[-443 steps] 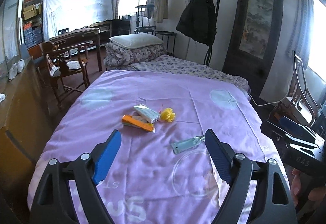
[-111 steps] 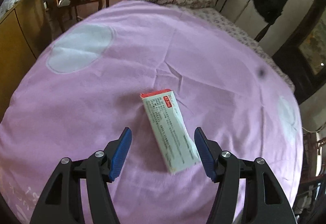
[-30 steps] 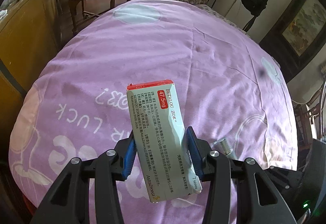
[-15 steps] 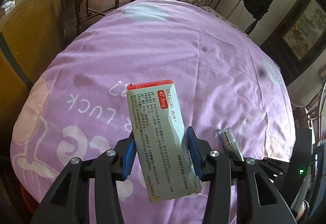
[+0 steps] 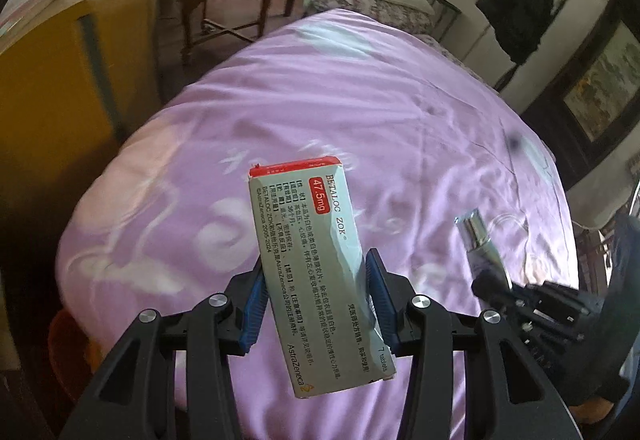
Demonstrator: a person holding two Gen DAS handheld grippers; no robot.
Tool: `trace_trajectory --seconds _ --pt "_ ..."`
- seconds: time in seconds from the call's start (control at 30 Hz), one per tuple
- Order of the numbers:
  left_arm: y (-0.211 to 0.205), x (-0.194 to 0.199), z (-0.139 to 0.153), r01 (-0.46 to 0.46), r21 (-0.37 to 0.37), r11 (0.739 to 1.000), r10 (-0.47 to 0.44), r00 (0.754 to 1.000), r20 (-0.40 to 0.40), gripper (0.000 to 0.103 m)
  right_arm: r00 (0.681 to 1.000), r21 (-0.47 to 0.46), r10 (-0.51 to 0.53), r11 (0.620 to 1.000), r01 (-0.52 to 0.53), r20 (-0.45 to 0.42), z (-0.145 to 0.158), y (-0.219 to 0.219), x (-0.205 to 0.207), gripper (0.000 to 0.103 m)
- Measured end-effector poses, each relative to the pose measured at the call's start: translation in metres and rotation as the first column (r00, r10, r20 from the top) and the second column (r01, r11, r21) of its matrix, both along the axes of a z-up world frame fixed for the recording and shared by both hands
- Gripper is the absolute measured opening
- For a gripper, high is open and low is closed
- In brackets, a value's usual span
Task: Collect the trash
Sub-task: 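Carry the white box and tube over the red wastebasket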
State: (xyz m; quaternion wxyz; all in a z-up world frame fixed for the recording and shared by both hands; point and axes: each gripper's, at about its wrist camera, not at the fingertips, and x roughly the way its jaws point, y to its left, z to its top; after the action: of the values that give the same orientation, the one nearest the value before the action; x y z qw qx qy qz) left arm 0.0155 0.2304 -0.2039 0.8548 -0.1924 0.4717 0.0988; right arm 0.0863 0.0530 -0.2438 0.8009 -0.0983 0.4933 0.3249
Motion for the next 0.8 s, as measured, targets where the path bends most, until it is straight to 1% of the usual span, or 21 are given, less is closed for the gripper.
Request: trace_trajectory --seconds 0.1,0.27,0.43,0.53,0.63,0.7,0.8 --pt "0.017 -0.024 0.003 -0.034 0.012 0.999 0.034 0.999 0.005 0.046 0.999 0.010 0.051 0.999 -0.051 0.015 0.007 0.026 -0.013 0.008" --pt "0.045 -0.060 0.007 -0.092 0.005 0.996 0.092 0.996 0.018 0.046 0.990 0.019 0.143 0.989 -0.144 0.017 0.016 0.071 -0.041 0.009" --pt "0.083 -0.107 0.003 -0.192 -0.009 0.981 0.192 0.981 0.016 0.046 0.969 0.058 0.246 0.968 -0.244 -0.029 0.018 0.118 -0.070 0.009" --pt "0.109 -0.139 -0.005 -0.263 -0.004 0.965 0.263 0.965 -0.007 0.046 0.947 0.065 0.320 0.946 -0.317 -0.033 0.019 0.150 -0.093 0.009" --pt "0.134 -0.171 -0.016 -0.333 0.021 0.943 0.334 0.942 -0.038 0.046 0.916 0.072 0.399 0.915 -0.396 -0.037 0.020 0.181 -0.114 0.009" --pt "0.150 -0.190 -0.027 -0.377 0.038 0.926 0.378 0.923 -0.070 0.046 0.893 0.086 0.447 0.893 -0.442 -0.054 0.020 0.200 -0.126 0.009" --pt "0.170 -0.215 -0.048 -0.430 0.035 0.902 0.431 0.894 -0.122 0.047 0.861 0.094 0.504 0.862 -0.497 -0.071 0.015 0.229 -0.146 0.009"
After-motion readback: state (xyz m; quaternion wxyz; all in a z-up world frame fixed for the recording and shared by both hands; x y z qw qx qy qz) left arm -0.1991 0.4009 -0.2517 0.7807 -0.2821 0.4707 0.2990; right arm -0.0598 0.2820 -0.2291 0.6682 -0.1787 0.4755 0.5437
